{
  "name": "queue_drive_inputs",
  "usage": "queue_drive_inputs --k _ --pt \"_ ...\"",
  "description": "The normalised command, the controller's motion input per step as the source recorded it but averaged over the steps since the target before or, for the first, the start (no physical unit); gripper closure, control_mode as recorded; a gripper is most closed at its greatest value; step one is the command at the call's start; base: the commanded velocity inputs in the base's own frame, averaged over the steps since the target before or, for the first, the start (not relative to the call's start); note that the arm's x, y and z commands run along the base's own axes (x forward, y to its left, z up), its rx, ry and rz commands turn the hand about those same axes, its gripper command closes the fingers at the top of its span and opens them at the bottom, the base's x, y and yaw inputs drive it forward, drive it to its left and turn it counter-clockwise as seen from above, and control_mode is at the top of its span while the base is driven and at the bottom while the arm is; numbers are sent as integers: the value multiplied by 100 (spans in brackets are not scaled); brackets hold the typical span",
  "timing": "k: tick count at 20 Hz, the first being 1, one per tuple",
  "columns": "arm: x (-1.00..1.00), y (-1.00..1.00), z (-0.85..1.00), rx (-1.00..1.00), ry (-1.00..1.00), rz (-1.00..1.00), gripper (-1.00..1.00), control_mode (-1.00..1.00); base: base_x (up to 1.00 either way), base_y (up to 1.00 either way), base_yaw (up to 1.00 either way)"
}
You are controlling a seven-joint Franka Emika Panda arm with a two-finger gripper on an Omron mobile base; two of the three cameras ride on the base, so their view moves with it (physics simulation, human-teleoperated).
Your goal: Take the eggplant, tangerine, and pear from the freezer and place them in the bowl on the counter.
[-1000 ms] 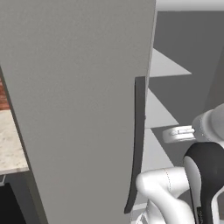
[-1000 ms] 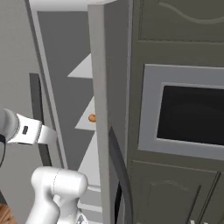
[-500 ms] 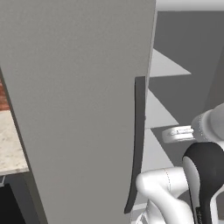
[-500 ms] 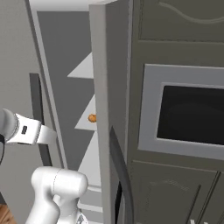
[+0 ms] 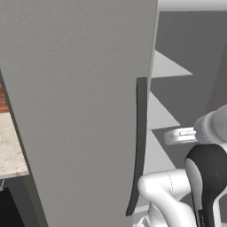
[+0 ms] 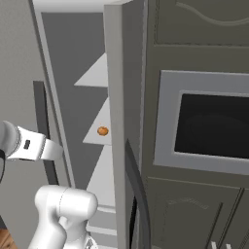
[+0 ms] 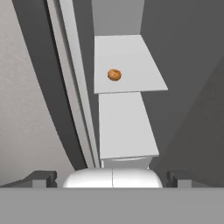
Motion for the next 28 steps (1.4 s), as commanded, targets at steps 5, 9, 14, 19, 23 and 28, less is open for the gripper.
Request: queue_drive_inputs --k 5,9,14,19,23,28 --pt "0 0 0 0 0 0 -100 100 74 0 -8" --pt "0 0 0 0 0 0 -100 100 70 -3 0" --pt "0 0 0 0 0 0 -100 100 71 -9 0" --pt "70 -16 -5 0 0 0 -100 -100 0 0 0" --pt "51 -16 -8 0 0 6 -100 -100 0 0 0" --pt "48 0 -14 -3 0 9 -100 -100 0 0 0"
